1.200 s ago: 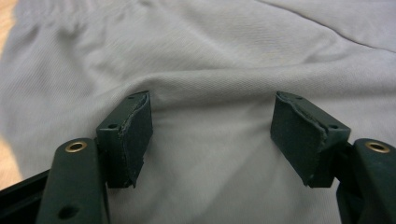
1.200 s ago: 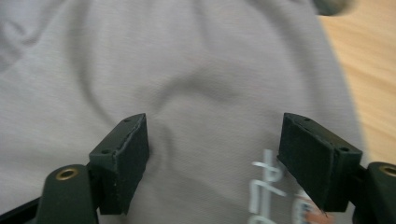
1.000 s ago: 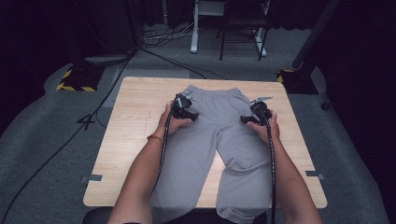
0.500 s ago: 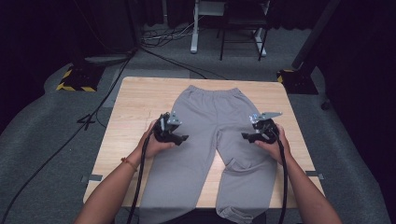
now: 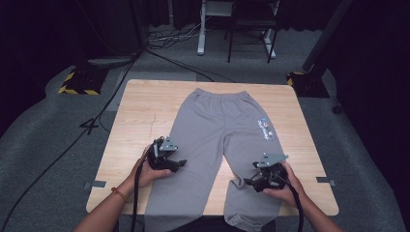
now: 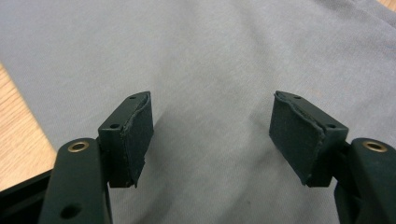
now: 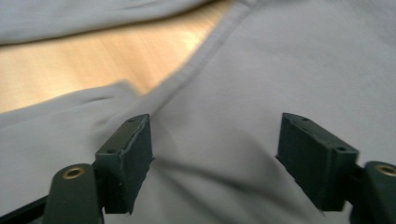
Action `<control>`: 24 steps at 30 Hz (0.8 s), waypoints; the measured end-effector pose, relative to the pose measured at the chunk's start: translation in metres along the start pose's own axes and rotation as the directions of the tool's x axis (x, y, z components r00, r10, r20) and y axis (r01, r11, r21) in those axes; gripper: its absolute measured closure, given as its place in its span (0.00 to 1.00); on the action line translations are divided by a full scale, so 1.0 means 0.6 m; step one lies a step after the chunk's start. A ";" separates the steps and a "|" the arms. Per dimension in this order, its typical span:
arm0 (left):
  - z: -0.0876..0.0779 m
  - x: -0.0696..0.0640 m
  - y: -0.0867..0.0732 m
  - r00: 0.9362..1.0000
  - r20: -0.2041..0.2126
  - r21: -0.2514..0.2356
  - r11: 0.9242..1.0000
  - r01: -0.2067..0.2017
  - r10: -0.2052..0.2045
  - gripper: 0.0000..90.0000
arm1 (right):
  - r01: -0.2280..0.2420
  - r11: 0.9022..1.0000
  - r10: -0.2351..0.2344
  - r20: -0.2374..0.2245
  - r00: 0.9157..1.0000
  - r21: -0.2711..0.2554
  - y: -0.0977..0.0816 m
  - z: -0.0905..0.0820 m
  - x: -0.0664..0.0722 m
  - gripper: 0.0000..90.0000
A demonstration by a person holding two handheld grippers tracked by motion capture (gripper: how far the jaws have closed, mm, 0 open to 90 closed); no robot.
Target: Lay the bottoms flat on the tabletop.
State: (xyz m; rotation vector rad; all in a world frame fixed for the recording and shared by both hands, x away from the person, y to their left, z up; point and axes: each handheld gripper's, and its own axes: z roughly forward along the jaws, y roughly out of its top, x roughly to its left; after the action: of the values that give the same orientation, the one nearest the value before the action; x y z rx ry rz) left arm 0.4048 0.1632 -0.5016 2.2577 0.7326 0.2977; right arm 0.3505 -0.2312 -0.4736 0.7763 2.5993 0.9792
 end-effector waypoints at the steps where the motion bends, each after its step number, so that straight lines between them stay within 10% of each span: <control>1: -0.001 -0.001 -0.002 1.000 -0.002 -0.005 1.000 -0.003 0.003 0.34 | -0.014 1.000 0.014 0.010 1.000 -0.027 -0.004 -0.011 0.009 0.35; 4: -0.008 -0.001 -0.009 1.000 -0.004 -0.002 1.000 -0.003 0.003 0.34 | -0.016 0.997 0.016 -0.007 1.000 -0.078 -0.019 -0.038 0.034 0.43; 10: -0.020 0.006 -0.021 1.000 -0.017 -0.002 1.000 0.019 -0.019 0.34 | 0.029 0.999 -0.026 -0.160 0.987 0.019 -0.042 -0.023 0.052 0.46; 18: -0.026 0.012 -0.027 0.999 -0.026 -0.002 0.999 0.035 -0.036 0.34 | 0.171 0.983 -0.156 -0.196 0.968 0.061 -0.043 -0.025 0.074 0.99; 24: -0.032 0.015 -0.032 0.999 -0.031 -0.001 0.999 0.042 -0.042 0.34 | 0.229 0.968 -0.194 -0.265 0.944 0.106 -0.054 -0.046 0.084 1.00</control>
State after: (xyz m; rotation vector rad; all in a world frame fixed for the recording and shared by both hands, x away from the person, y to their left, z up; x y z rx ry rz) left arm 0.3959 0.1904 -0.5020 2.2387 0.7955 0.3136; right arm 0.2849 -0.2379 -0.4775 0.4081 2.9192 0.8960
